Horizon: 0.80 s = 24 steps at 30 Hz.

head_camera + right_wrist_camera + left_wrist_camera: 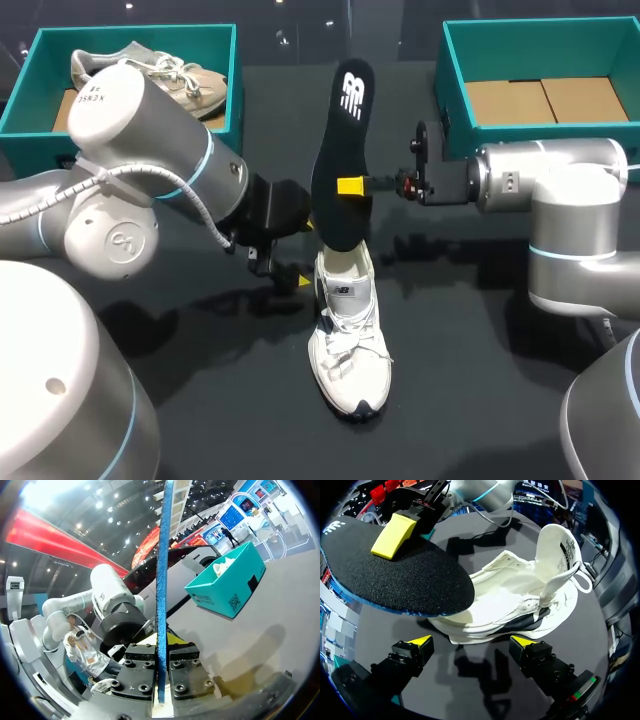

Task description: Take the shoe out of the shoebox, open the shoe tongue, remove and reinsert the insole, then place the shoe into the shoebox

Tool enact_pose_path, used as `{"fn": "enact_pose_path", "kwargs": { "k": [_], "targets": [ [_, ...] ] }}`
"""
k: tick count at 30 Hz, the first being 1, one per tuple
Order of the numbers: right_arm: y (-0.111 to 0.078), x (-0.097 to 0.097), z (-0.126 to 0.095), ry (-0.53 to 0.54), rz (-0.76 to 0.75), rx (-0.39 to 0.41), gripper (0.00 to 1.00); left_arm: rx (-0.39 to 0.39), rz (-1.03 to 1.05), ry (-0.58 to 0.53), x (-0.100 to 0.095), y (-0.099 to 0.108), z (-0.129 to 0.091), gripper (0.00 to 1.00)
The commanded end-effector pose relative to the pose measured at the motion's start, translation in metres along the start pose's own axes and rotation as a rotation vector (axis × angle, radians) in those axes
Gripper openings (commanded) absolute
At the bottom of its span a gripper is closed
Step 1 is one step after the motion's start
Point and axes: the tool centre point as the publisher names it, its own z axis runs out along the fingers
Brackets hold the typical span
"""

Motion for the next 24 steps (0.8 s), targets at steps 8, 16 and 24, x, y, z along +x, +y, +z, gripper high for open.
{"fn": "enact_pose_path", "kwargs": {
  "k": [8,16,24],
  "targets": [
    [-0.0024,-0.0036,-0.0009,-0.002,-0.036,-0.022,0.00,0.002,0.001,-0.001,0.0007,0.0005,0.0008,1.00],
    [-0.0038,-0.0043,0.0007,0.001,-0.071,-0.028,0.00,0.002,0.001,-0.001,0.0007,0.0005,0.0008,1.00],
    [-0.0077,-0.0049,0.0007,0.013,-0.103,-0.044,0.00,0.002,0.001,-0.001,0.0007,0.0005,0.0008,1.00]
  ]
}}
